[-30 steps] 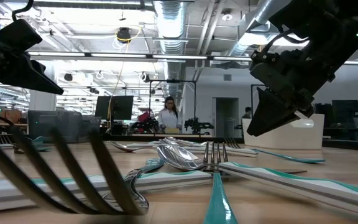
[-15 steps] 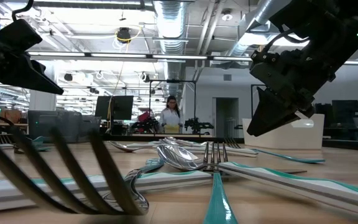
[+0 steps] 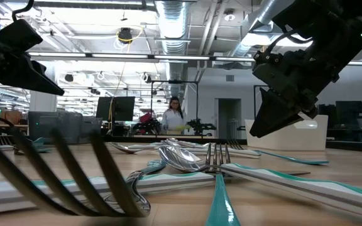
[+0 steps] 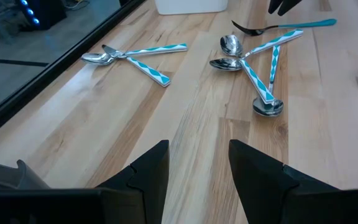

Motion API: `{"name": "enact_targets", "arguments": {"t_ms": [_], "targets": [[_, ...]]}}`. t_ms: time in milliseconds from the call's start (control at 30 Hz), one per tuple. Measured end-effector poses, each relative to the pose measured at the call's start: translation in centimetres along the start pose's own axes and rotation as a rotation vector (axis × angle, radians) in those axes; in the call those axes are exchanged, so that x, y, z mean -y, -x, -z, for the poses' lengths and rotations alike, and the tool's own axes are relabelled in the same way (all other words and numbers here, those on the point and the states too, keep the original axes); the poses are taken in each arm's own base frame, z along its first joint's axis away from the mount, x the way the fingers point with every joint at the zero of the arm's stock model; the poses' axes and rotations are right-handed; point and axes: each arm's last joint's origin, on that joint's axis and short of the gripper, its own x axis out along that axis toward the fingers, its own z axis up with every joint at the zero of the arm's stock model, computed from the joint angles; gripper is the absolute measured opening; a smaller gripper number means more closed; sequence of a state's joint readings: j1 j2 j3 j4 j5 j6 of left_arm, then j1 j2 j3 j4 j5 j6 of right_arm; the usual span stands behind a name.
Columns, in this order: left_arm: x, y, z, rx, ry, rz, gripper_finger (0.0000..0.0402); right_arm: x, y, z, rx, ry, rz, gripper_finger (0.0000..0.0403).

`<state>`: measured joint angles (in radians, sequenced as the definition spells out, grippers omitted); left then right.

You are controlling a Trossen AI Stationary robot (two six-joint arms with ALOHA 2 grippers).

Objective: Sort silverware by color (type)
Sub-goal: Put the blue fork into the top white bin

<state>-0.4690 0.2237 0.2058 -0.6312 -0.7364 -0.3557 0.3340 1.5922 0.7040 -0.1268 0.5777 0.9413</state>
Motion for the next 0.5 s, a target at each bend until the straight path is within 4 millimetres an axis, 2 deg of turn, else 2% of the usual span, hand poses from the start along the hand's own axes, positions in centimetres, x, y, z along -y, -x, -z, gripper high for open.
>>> {"name": "enact_targets", "arguments": {"t_ms": [333, 500], "targets": [[0.0, 0.0, 0.0, 0.0, 0.0, 0.0, 0.0155, 0.0, 0.0, 0.0, -0.001, -0.043, 0.001, 0.0122], [0.0, 0.0, 0.0, 0.0, 0.0, 0.0, 0.0155, 0.1, -1.1, 1.0, -0.029, 0.002, 0.038, 0.0123]]}}
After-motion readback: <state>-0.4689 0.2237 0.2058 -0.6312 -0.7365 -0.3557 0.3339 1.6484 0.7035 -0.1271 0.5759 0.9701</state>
